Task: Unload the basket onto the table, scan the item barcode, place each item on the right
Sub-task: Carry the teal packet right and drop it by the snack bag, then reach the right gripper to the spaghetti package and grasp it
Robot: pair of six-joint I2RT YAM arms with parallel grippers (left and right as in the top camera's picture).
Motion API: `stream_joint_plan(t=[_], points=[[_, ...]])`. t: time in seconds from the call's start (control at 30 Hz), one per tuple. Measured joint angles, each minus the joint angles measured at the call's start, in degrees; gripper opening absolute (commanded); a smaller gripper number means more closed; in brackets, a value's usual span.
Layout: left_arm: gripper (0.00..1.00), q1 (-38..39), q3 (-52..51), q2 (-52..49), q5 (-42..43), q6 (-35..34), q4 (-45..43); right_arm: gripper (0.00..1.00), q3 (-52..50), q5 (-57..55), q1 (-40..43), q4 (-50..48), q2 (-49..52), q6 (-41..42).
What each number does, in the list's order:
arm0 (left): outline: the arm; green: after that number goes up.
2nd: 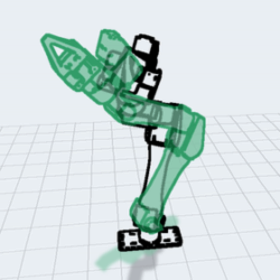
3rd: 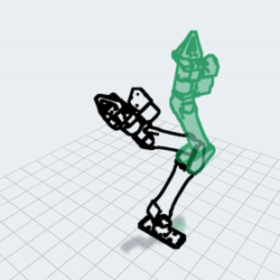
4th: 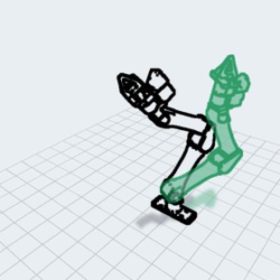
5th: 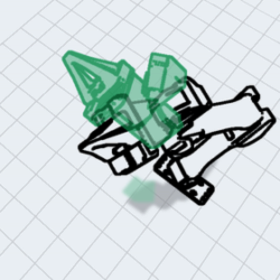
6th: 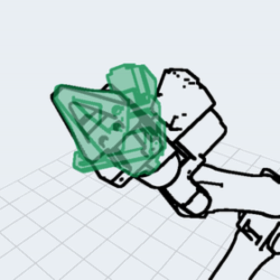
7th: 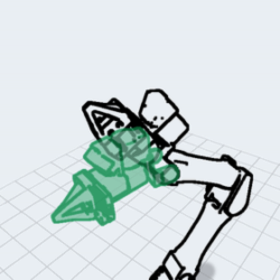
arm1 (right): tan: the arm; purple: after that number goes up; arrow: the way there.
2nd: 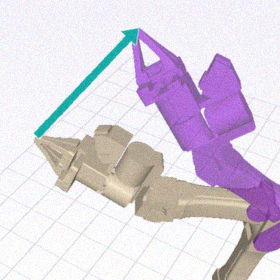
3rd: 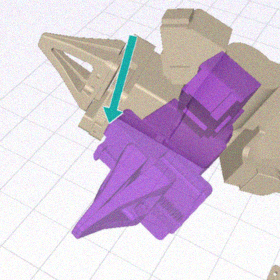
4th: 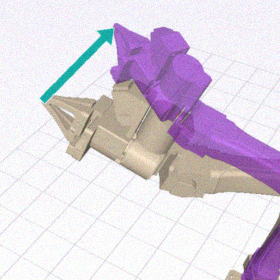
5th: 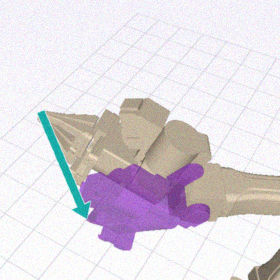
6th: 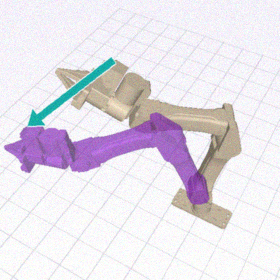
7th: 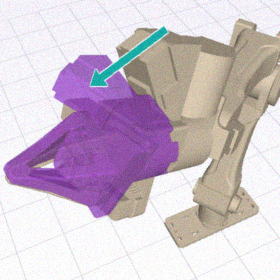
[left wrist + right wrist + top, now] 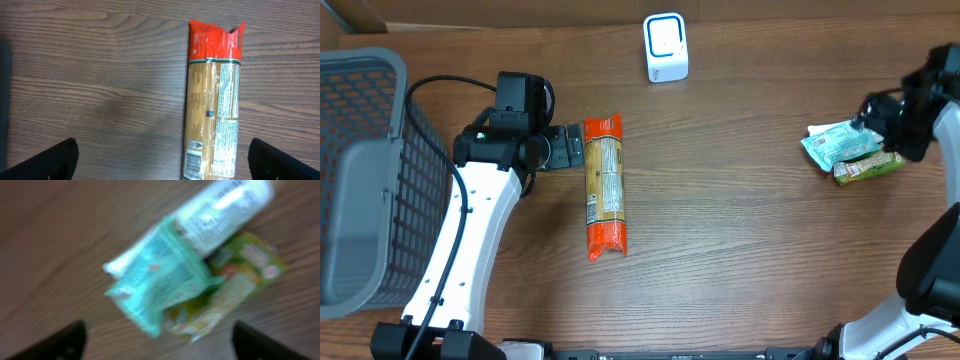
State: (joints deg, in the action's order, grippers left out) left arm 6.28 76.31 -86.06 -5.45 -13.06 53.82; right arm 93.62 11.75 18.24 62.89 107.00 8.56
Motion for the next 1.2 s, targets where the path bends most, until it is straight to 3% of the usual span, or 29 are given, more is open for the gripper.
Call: stream_joint_plan(t=[0.2,0.33,0.5,0.7,0.93,1.2], points=[[1.00,0.0,0.0,0.0,0.0,0.0,0.0,1.00,4.1,25.5,-2.2,0.1,-0.2,-2.4],[1.00,0.0,0.0,0.0,0.0,0.0,0.0,0.98,2.9,34.1,-11.0,-5.6,-0.2,-4.7],[1.00,0.0,0.0,0.0,0.0,0.0,0.0,0.91,0.2,28.8,-31.6,-14.1,1.5,3.6],[0.99,0.0,0.0,0.0,0.0,0.0,0.0,0.88,0.0,23.7,-43.0,-20.0,8.8,12.8],[0.99,0.0,0.0,0.0,0.0,0.0,0.0,0.82,-0.9,20.9,-50.2,-25.0,17.1,17.3],[1.00,0.0,0.0,0.0,0.0,0.0,0.0,0.81,-0.9,18.3,-52.2,-31.1,19.4,17.6]])
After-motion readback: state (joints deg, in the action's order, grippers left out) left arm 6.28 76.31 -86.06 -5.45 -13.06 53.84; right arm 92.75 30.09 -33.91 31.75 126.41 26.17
